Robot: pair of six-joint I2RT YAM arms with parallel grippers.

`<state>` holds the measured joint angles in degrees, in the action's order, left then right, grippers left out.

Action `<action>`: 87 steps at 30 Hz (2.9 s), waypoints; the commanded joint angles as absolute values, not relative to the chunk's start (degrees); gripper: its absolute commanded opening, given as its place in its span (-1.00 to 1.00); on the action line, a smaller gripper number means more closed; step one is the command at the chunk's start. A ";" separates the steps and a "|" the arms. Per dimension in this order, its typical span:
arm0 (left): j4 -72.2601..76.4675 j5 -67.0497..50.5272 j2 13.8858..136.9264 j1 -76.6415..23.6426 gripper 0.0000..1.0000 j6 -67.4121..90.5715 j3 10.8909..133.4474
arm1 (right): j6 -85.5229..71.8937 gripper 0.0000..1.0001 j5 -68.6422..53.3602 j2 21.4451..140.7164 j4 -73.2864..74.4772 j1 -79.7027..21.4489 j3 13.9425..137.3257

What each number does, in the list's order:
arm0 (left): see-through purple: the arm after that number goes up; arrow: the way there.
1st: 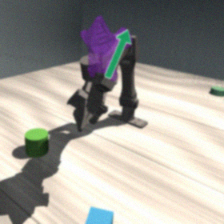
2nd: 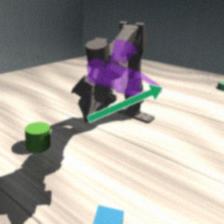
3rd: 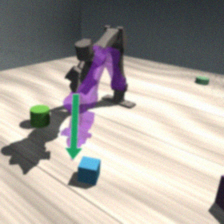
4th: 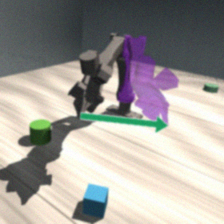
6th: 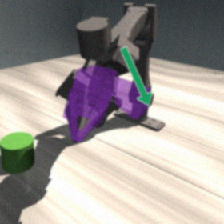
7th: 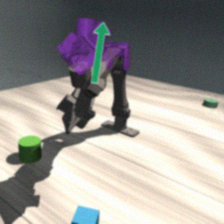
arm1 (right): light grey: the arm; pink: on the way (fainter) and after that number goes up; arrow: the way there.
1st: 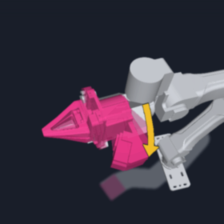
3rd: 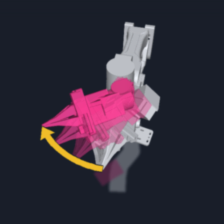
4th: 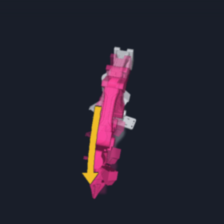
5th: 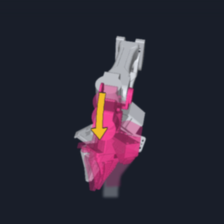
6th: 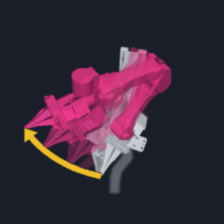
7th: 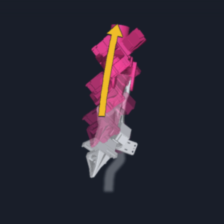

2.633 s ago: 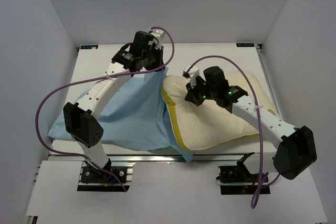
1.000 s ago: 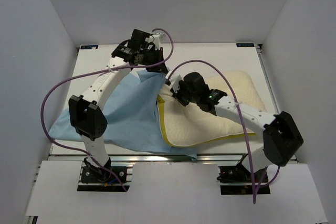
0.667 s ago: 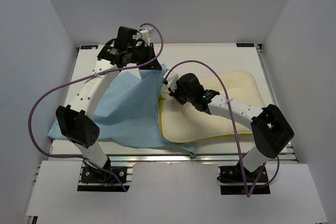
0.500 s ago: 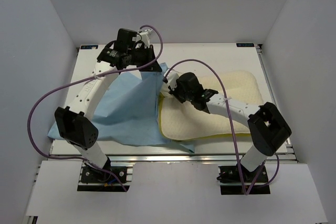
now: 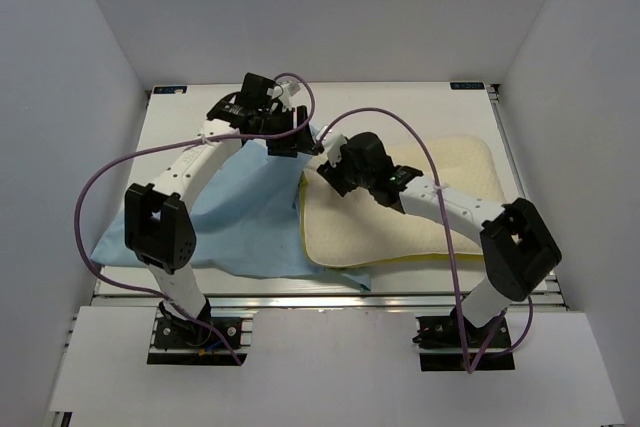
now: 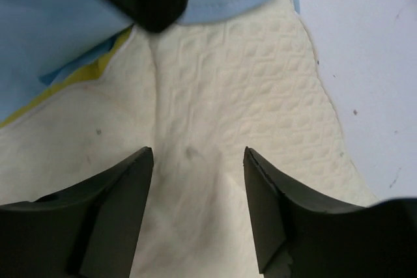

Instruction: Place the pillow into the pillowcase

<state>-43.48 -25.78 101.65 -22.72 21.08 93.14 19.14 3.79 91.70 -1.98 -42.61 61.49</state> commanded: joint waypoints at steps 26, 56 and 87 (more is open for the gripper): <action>-33.57 -10.11 43.77 -30.23 0.10 43.33 39.99 | 14.07 0.79 -4.22 75.05 8.09 -55.37 45.53; -13.81 -7.12 57.56 -40.87 0.17 54.13 32.61 | 17.23 -0.81 -36.21 69.96 20.04 -33.05 54.32; -18.11 12.04 89.91 -57.92 -0.40 56.25 43.95 | 13.98 -0.84 -41.13 69.17 18.11 -28.48 52.65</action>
<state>-16.73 10.48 88.90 -57.08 55.88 44.16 15.16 -37.56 71.11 20.53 -28.97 51.83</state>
